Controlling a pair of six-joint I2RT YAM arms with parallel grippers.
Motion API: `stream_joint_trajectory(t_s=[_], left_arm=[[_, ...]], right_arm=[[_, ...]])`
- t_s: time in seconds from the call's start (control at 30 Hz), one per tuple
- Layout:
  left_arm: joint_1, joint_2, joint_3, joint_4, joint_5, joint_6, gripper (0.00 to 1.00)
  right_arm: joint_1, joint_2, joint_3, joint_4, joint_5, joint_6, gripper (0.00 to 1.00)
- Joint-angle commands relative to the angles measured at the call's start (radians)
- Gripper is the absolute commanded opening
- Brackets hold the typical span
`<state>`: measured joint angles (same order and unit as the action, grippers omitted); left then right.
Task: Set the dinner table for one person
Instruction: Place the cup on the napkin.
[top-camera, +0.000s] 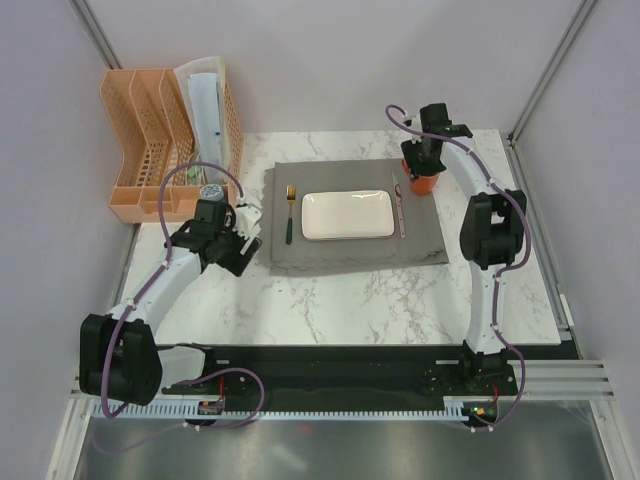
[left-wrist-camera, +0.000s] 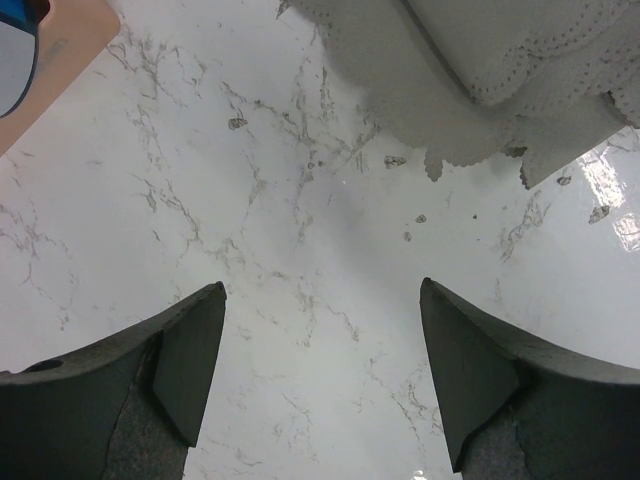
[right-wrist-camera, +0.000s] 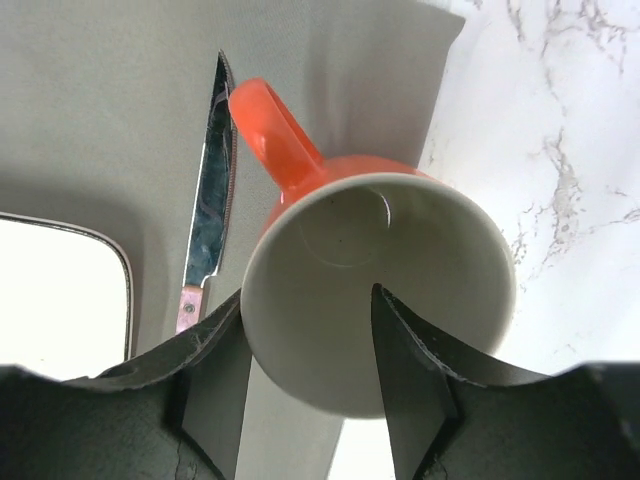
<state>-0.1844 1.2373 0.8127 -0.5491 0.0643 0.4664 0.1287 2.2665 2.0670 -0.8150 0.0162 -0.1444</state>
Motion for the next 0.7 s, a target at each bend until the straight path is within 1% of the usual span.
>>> stream_joint_trajectory(t_s=[0.0,0.1,0.2,0.3,0.5,0.53,0.6,0.63,0.67], left_arm=[[0.005,0.005,0.048,-0.006,0.029,0.017,0.85],[0.005,0.005,0.048,-0.009,0.029,0.017,0.85],[0.005,0.01,0.049,-0.011,0.031,0.017,0.85],[0.005,0.017,0.054,-0.011,0.032,0.017,0.85],[0.005,0.022,0.066,-0.014,0.034,0.011,0.85],[0.005,0.022,0.065,-0.015,0.034,0.011,0.85],[0.003,0.016,0.063,-0.014,0.031,0.011,0.85],[0.005,0.013,0.062,-0.014,0.031,0.011,0.85],[0.005,0.008,0.059,-0.014,0.031,0.011,0.85]], right_arm=[[-0.001,-0.076,0.033,0.002,0.008,-0.003,0.57],[0.0,-0.114,0.039,-0.018,-0.01,-0.003,0.57],[0.003,-0.176,0.035,-0.027,-0.015,-0.001,0.58],[0.005,-0.252,0.038,-0.038,-0.055,-0.003,0.58],[0.008,-0.467,0.03,-0.007,-0.12,-0.032,0.59],[0.008,-0.546,0.013,0.013,-0.133,-0.04,0.59],[0.009,-0.64,-0.086,0.109,-0.133,-0.041,0.62],[0.006,-0.738,-0.129,0.144,-0.13,-0.035,0.67],[0.006,-0.783,-0.216,0.202,-0.131,-0.037,0.71]])
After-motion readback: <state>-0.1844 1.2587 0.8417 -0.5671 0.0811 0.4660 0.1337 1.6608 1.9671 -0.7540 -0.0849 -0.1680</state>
